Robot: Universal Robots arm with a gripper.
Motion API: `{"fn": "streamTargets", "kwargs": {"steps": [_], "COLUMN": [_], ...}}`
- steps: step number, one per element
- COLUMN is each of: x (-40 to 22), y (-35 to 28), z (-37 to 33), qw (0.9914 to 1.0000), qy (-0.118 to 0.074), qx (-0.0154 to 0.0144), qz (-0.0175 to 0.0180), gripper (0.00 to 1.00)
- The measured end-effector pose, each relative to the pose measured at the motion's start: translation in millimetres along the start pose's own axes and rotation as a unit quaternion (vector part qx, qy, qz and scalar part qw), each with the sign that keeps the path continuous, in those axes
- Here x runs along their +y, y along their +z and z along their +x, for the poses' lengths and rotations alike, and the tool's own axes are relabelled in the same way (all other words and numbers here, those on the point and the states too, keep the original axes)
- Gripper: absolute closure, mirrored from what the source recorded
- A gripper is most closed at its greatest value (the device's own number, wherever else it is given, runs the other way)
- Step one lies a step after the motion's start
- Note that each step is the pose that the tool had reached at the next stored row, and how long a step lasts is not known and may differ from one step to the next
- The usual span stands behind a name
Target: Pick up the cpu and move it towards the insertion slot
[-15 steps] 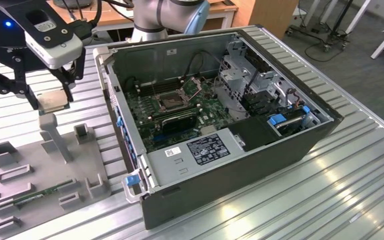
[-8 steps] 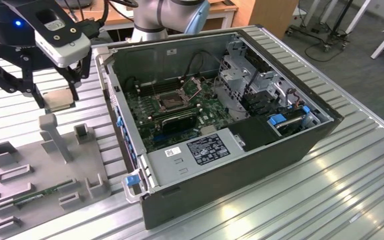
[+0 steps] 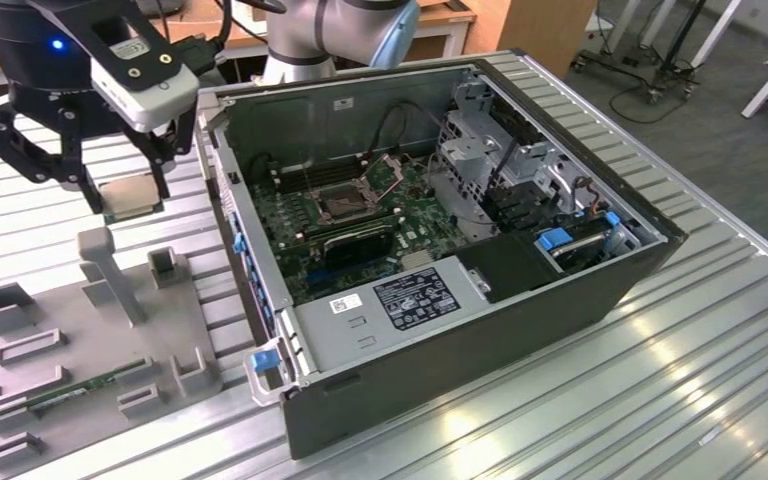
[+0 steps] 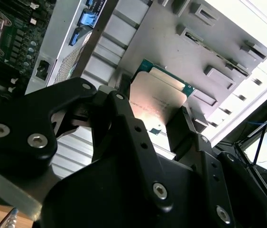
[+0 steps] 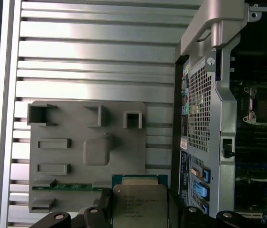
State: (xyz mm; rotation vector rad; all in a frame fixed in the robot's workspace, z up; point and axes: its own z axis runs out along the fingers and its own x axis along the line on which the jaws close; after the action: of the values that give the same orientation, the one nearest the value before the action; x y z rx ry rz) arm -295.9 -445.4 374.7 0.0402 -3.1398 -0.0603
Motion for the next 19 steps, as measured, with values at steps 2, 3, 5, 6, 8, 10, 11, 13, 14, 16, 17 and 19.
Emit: {"fn": "streamTargets", "kwargs": {"steps": [2,3,5,6,8,10,11,13,14,16,17,19], "x": [-0.1,-0.1,-0.2,-0.2,-0.2,-0.3,-0.3,-0.4,-0.4,-0.5,-0.5,-0.6], "y": [0.0,0.0,0.0,0.0,0.0,0.0,0.0,0.0,0.0,0.0,0.0,0.0], "z": [-2.5,-3.6,-6.1,-7.3,-9.6,-11.9,-13.0,-15.3,-16.5,-18.7,-19.8,-22.1], "qw": [1.0,1.0,1.0,1.0,1.0,1.0,1.0,1.0,1.0,1.0,1.0,1.0], "qy": [0.0,0.0,0.0,0.0,0.0,0.0,0.0,0.0,0.0,0.0,0.0,0.0], "qx": [0.0,0.0,0.0,0.0,0.0,0.0,0.0,0.0,0.0,0.0,0.0,0.0], "qz": [0.0,0.0,0.0,0.0,0.0,0.0,0.0,0.0,0.0,0.0,0.0,0.0], "gripper": [0.45,0.45,0.45,0.45,0.45,0.45,0.45,0.45,0.45,0.45,0.45,0.45]}}
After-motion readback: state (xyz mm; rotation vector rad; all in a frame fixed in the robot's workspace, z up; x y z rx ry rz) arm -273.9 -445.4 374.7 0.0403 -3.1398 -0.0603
